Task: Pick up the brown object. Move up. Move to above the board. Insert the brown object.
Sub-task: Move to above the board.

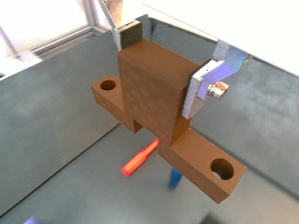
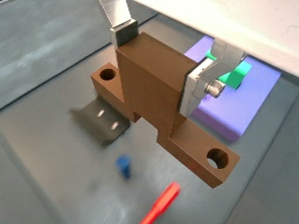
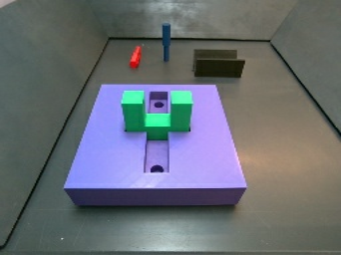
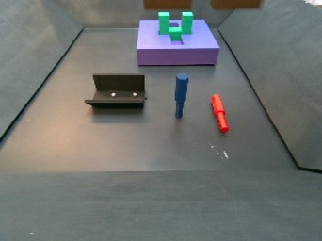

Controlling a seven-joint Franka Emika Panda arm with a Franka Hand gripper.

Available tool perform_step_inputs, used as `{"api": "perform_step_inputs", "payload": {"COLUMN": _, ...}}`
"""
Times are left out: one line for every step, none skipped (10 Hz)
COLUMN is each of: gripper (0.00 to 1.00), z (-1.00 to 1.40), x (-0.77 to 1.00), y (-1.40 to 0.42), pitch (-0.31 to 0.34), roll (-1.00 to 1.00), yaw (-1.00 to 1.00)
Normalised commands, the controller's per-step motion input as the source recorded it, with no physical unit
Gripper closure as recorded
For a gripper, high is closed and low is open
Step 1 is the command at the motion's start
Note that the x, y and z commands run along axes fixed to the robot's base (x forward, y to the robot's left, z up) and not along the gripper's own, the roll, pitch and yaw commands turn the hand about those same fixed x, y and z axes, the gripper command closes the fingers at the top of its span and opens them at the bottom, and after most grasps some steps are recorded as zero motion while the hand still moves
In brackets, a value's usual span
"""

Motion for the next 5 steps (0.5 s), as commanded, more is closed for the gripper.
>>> {"api": "perform_step_inputs", "payload": {"gripper": 1.00, "z": 0.14, "x": 0.12, "y": -1.40, "pitch": 0.026, "roll": -0.01, "yaw": 0.01}}
{"api": "perform_step_inputs", "payload": {"gripper": 1.00, "z": 0.14, "x": 0.12, "y": -1.40, "pitch": 0.032, "roll": -0.01, "yaw": 0.01}}
{"api": "perform_step_inputs", "payload": {"gripper": 1.00, "z": 0.16, "x": 0.12, "y": -1.40, "pitch": 0.047, "roll": 0.00, "yaw": 0.01}}
{"api": "perform_step_inputs", "payload": {"gripper": 1.00, "z": 0.16, "x": 0.13, "y": -1.40, "pitch": 0.065, "roll": -0.01, "yaw": 0.01}}
{"api": "perform_step_inputs", "payload": {"gripper": 1.00, "z": 0.16, "x": 0.15, "y": -1.40, "pitch": 0.097, "roll": 0.01, "yaw": 0.00}}
